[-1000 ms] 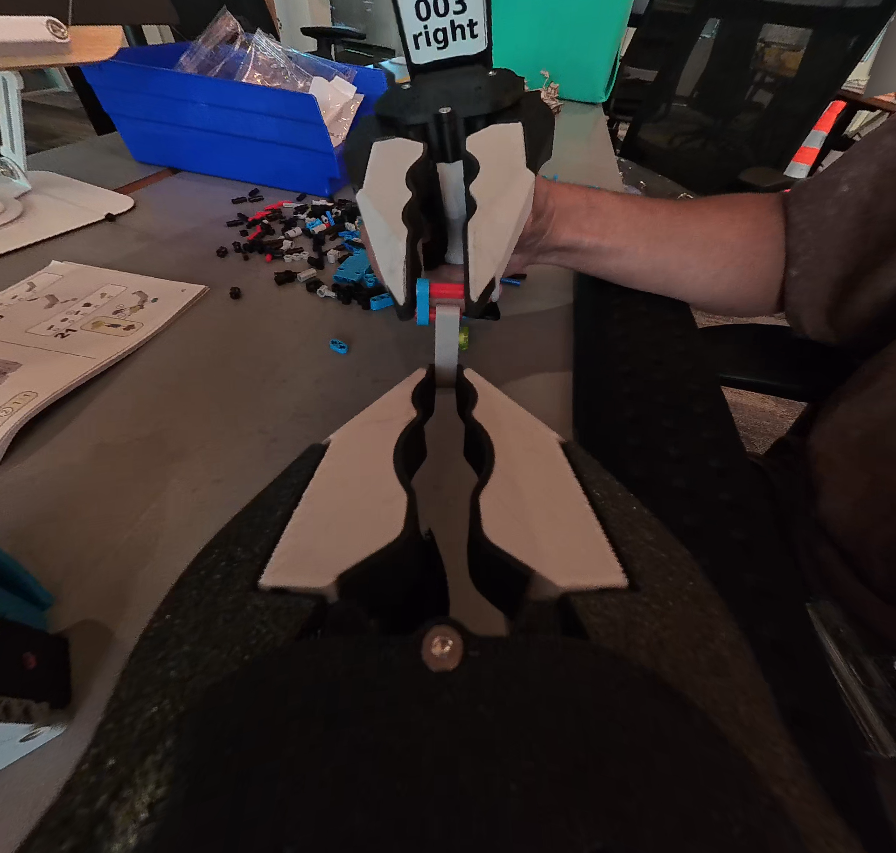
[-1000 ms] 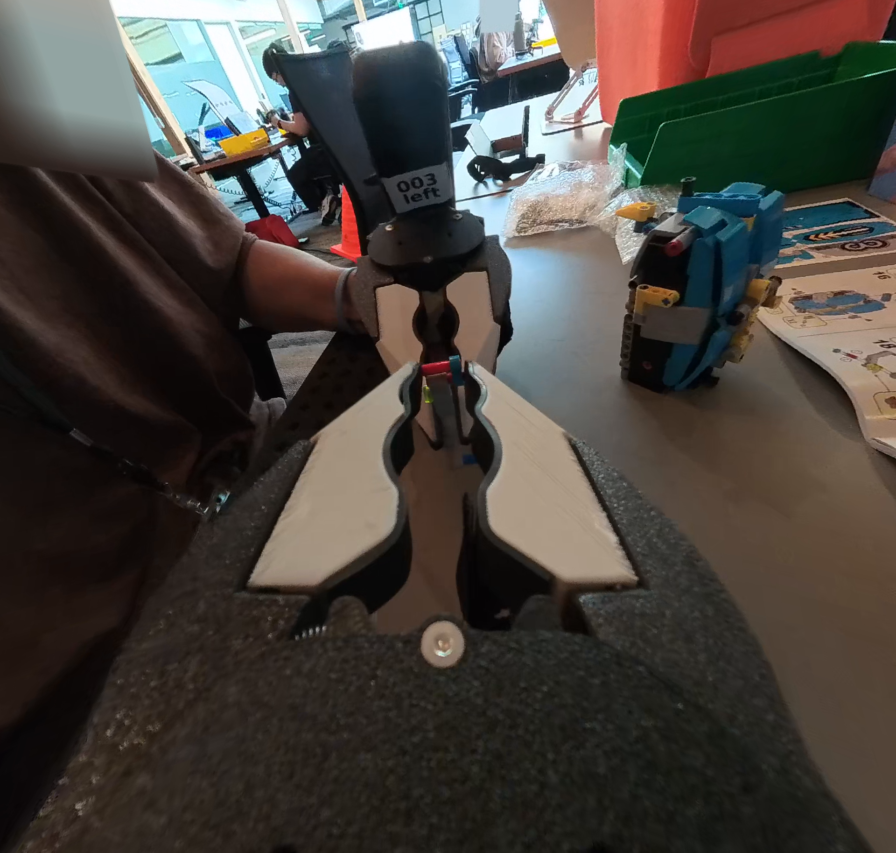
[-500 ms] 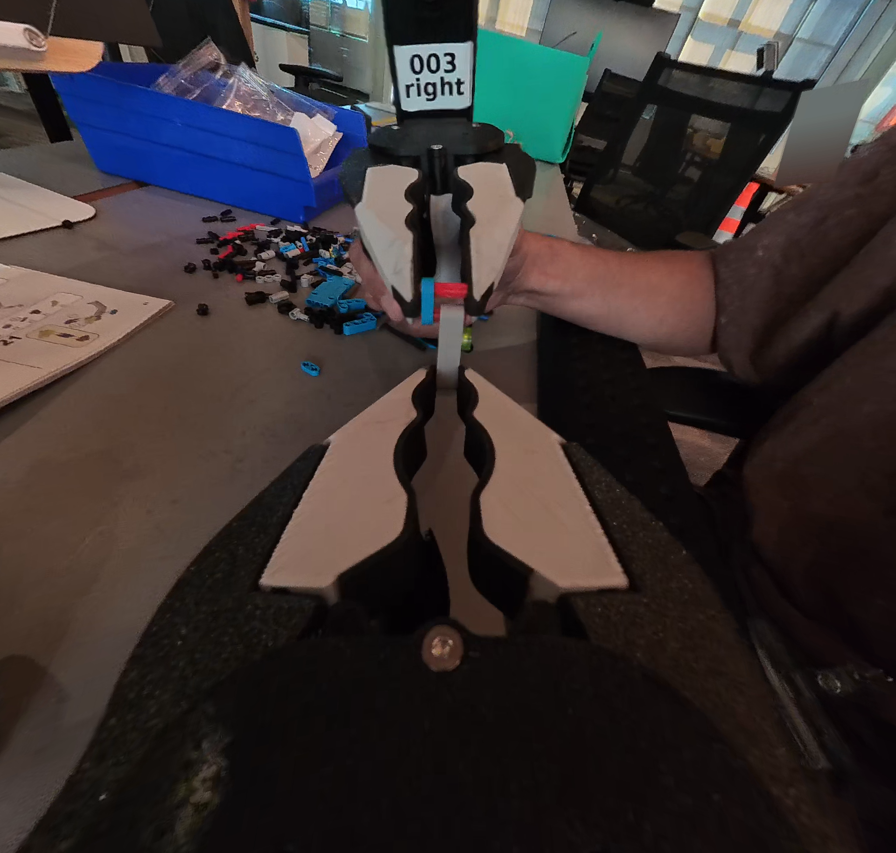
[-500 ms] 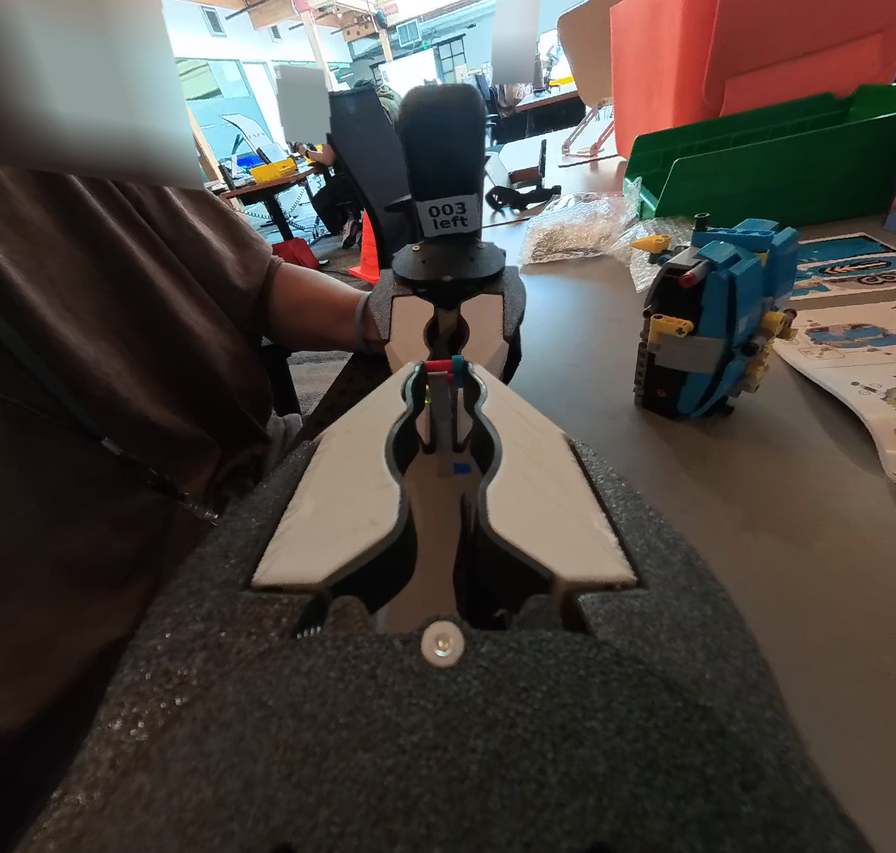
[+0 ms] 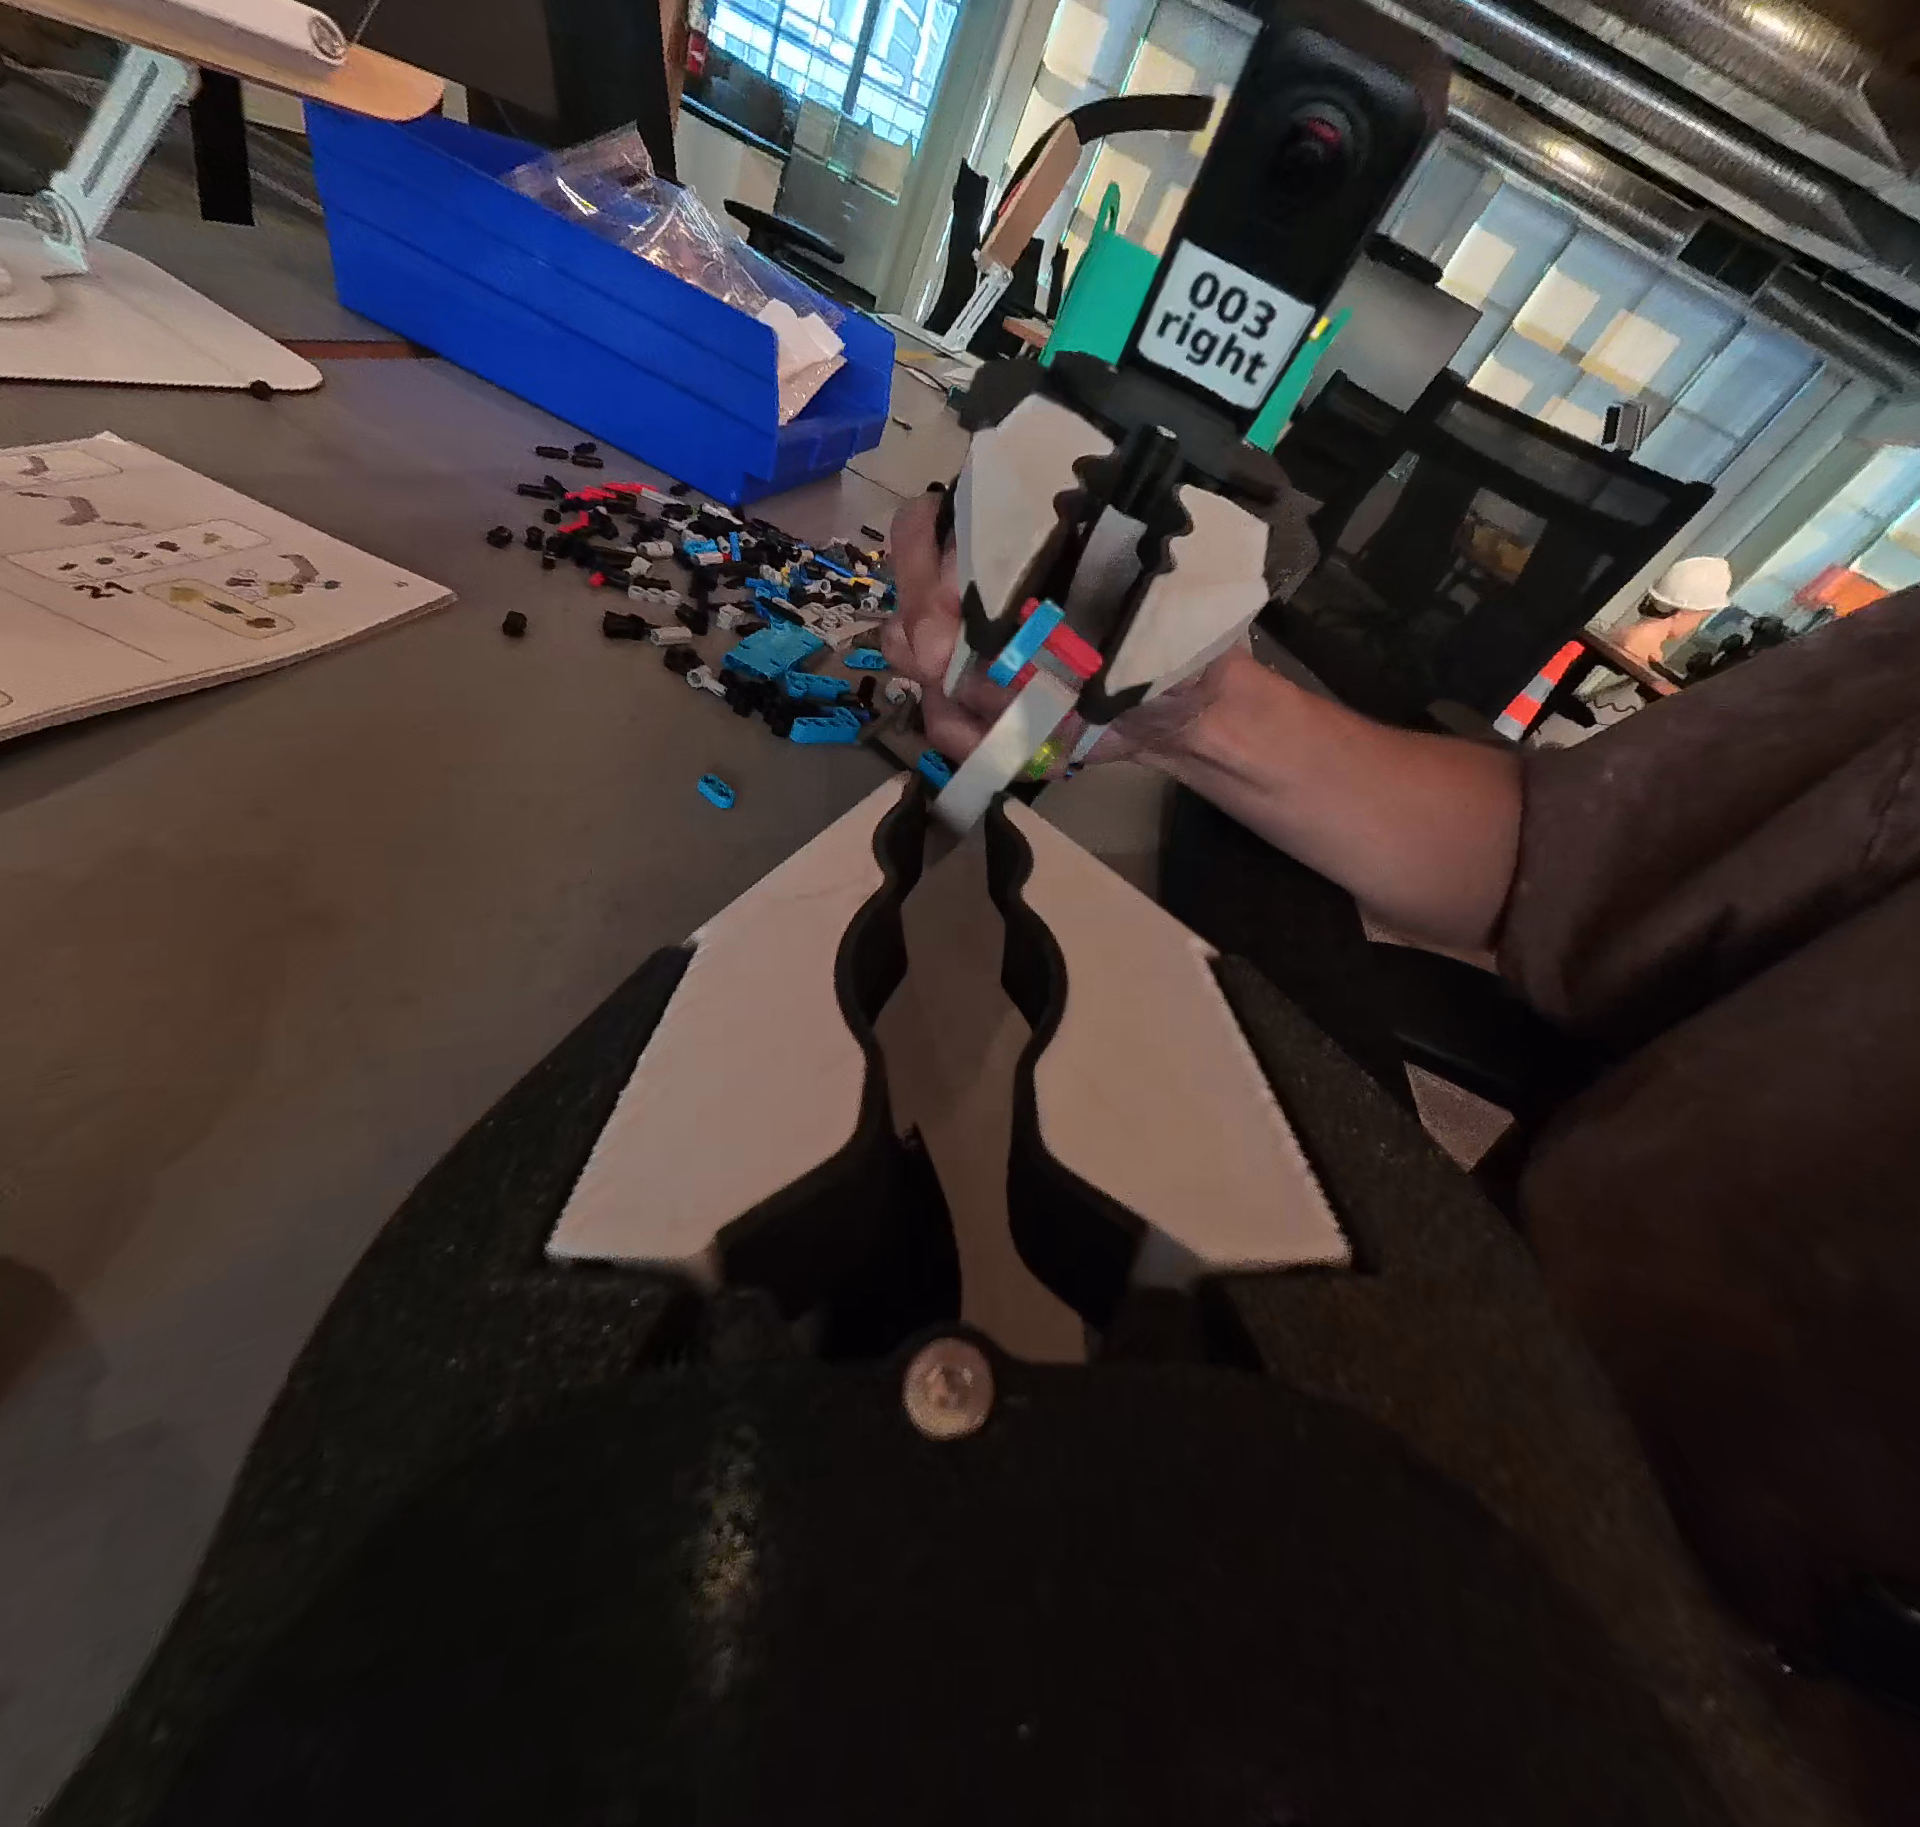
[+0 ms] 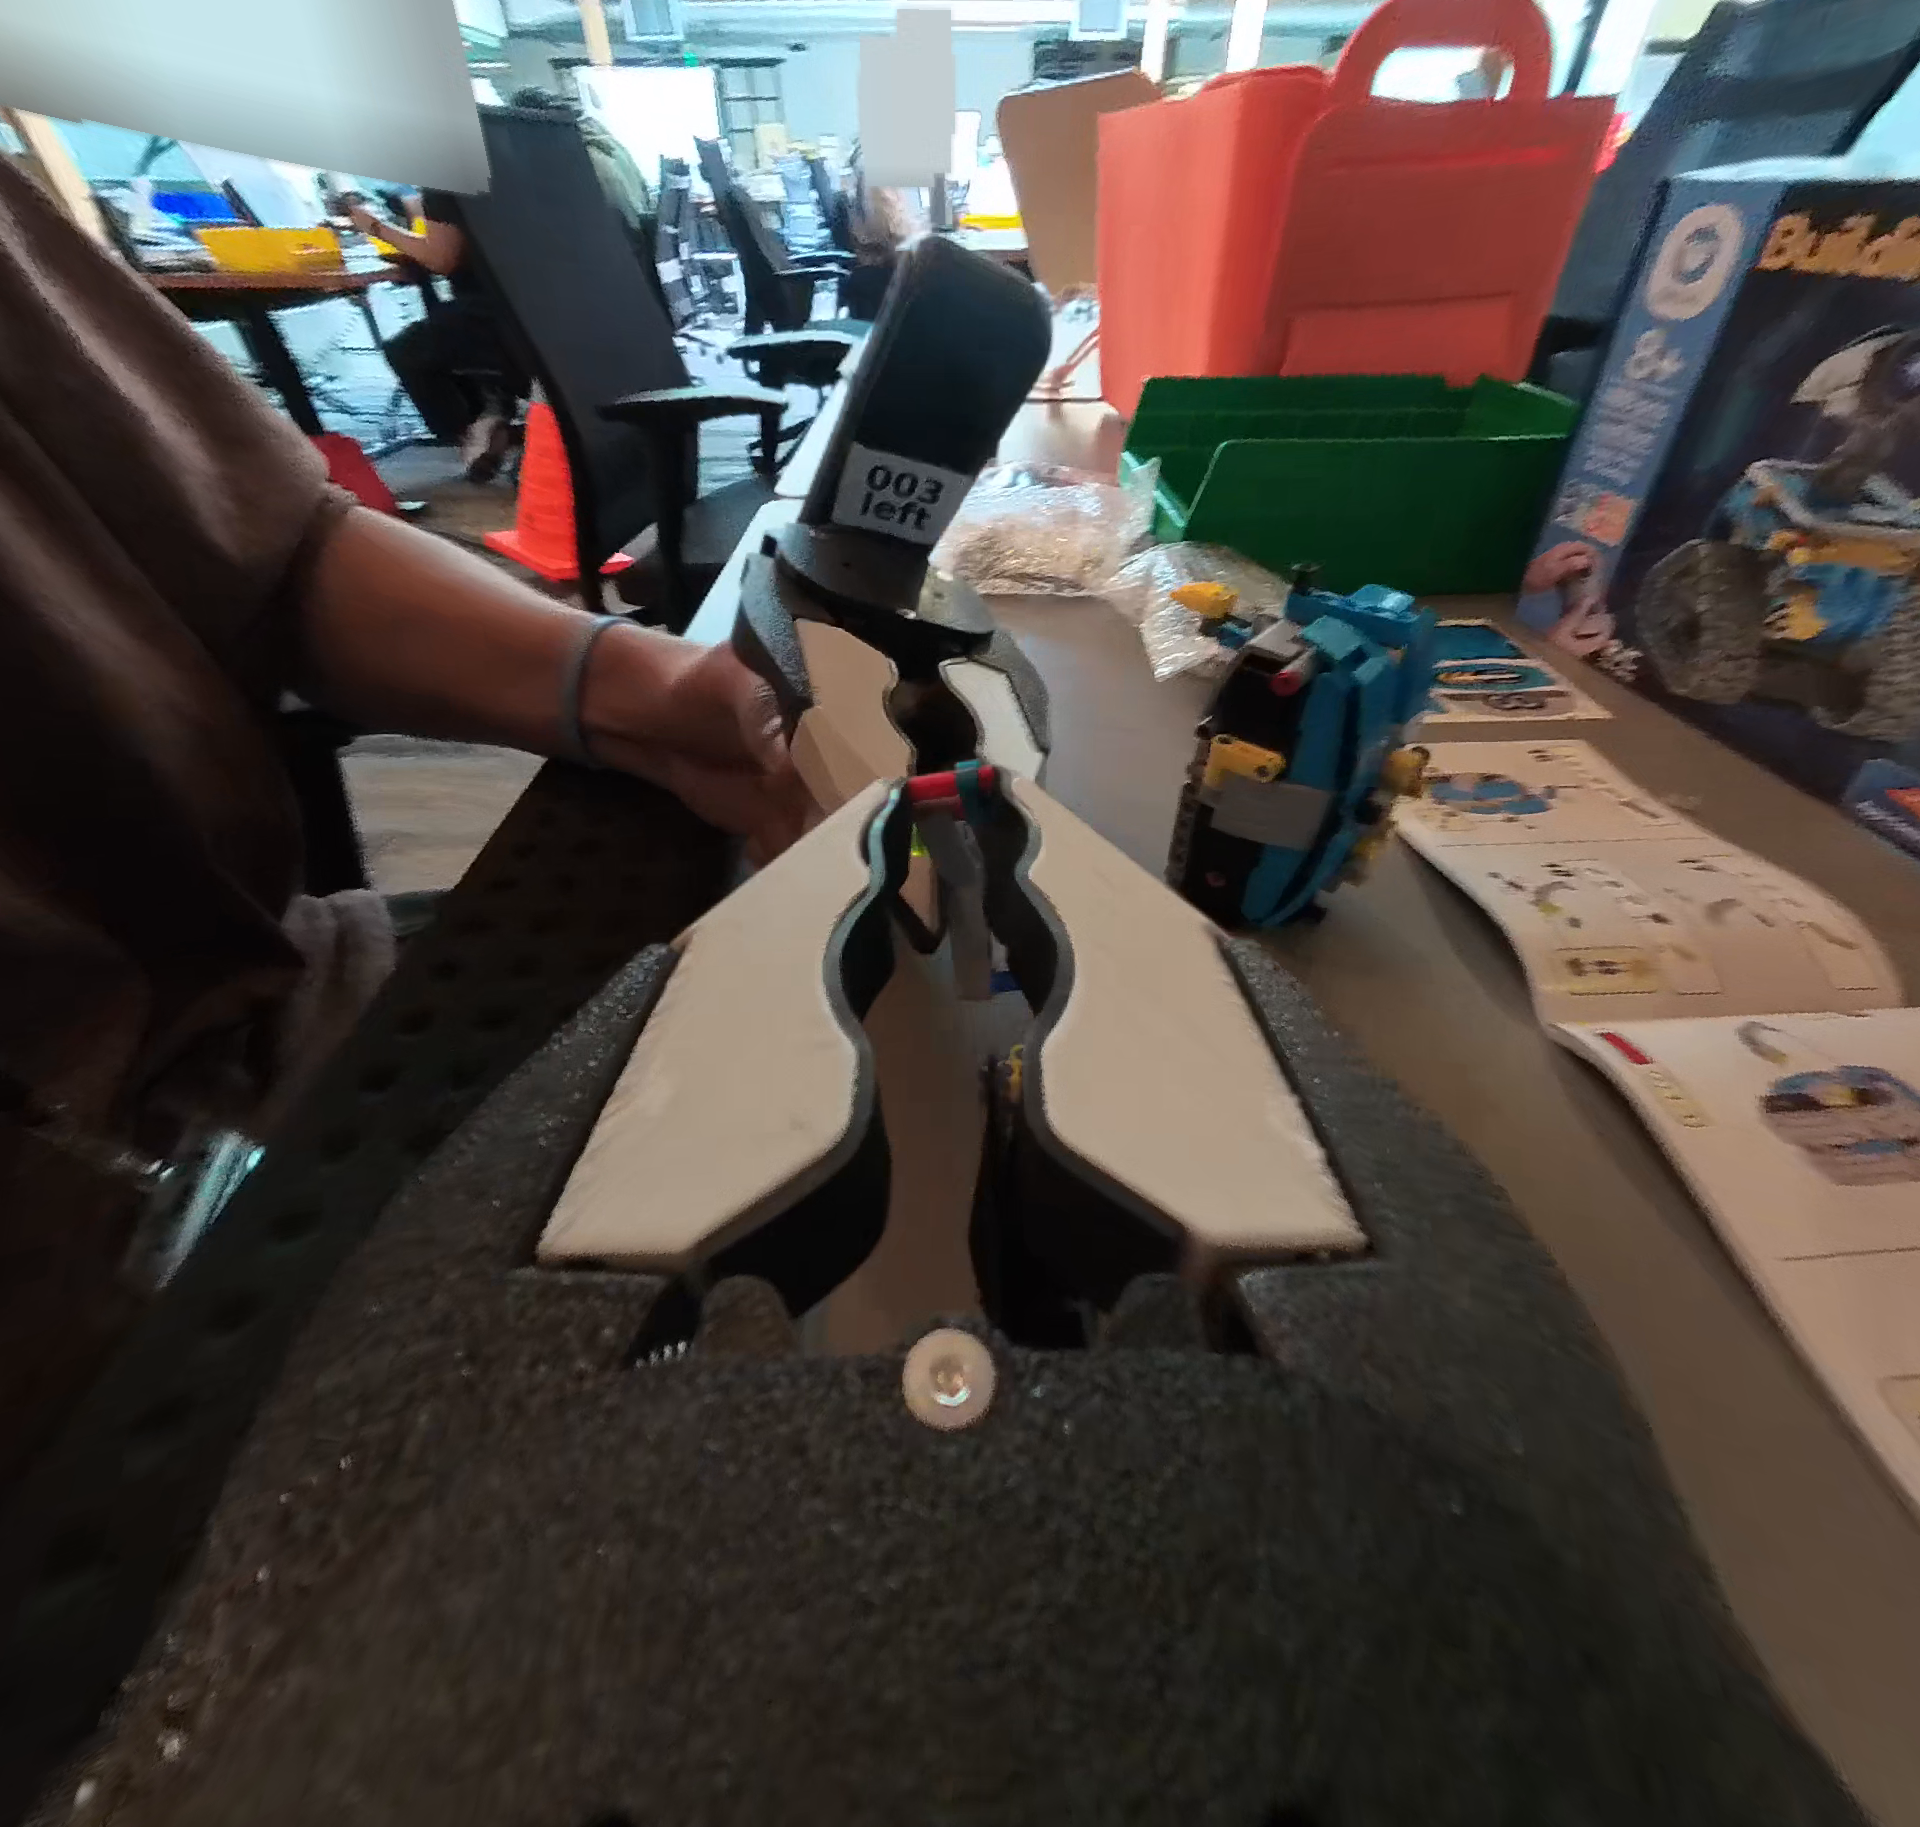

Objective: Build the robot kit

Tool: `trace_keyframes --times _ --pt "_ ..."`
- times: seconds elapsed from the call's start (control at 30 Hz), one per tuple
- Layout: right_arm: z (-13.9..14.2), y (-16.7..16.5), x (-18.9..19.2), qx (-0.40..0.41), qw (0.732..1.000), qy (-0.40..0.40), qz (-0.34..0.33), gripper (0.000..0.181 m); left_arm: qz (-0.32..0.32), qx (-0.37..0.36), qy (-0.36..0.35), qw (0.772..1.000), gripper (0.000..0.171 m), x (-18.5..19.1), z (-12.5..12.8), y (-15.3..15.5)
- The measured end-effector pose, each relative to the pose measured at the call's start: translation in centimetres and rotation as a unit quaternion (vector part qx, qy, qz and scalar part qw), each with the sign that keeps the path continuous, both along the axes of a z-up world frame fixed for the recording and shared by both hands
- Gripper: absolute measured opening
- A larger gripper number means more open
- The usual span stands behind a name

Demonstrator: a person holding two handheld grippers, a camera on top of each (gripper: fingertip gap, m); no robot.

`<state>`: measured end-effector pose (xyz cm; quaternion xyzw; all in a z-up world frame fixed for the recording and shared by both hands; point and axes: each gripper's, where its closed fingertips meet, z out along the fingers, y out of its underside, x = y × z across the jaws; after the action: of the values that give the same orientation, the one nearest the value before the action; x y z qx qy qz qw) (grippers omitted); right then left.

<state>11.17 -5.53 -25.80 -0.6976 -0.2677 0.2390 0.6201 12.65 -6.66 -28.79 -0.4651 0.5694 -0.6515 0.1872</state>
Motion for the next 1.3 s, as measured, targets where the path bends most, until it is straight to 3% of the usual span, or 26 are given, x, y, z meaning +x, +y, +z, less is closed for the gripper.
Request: trace_keyframes --times 0.13,0.23,0.37,0.43,0.6,0.67,0.77,0.83,0.97,1.17,1.3 --pt "-0.2 0.1 0.2 -0.008 1.000 0.006 -0.001 0.022 0.007 0.027 -0.002 1.000 0.009 0.1 -0.2 -0.2" --pt "-1.0 -0.1 0.2 -0.047 0.998 0.028 0.021 0.039 0.050 0.131 -0.005 0.990 0.009 0.7 -1.4 0.4" --pt "-1.4 0.2 0.9 -0.037 0.999 0.002 0.010 0.040 0.107 0.259 -0.035 0.959 0.008 1.0 -1.6 1.4" --pt "-1.3 0.3 1.5 -0.037 0.999 0.001 -0.007 0.043 0.148 0.337 -0.047 0.929 0.008 1.1 -1.7 2.8" --pt "-1.5 0.9 2.4 -0.106 0.989 0.106 -0.004 0.043 0.209 0.527 -0.097 0.818 0.008 1.1 -1.4 4.0" --pt "-0.7 0.4 2.0 -0.069 0.993 0.090 0.013 0.043 0.188 0.527 -0.100 0.823 0.008 1.0 -1.8 3.1" --pt "-1.1 -0.4 1.5 -0.013 0.999 -0.035 0.005 0.034 0.143 0.491 -0.086 0.855 0.008 0.9 -2.7 2.1" --pt "-1.8 -0.9 1.1 -0.006 0.996 -0.093 0.012 0.034 0.106 0.453 -0.079 0.882 0.008 0.6 -3.2 1.2" --pt "-2.7 -1.5 1.0 -0.012 0.989 -0.147 0.018 0.031 0.078 0.408 -0.070 0.907 0.008 0.4 -3.2 0.6" --pt "-3.9 -0.9 1.3 -0.016 0.974 -0.226 -0.017 0.029 0.077 0.425 -0.046 0.901 0.008 0.6 -4.3 1.1" --pt "-5.7 -0.4 1.8 -0.040 0.949 -0.310 -0.041 0.034 0.081 0.450 -0.035 0.889 0.007 0.8 -4.9 1.3"
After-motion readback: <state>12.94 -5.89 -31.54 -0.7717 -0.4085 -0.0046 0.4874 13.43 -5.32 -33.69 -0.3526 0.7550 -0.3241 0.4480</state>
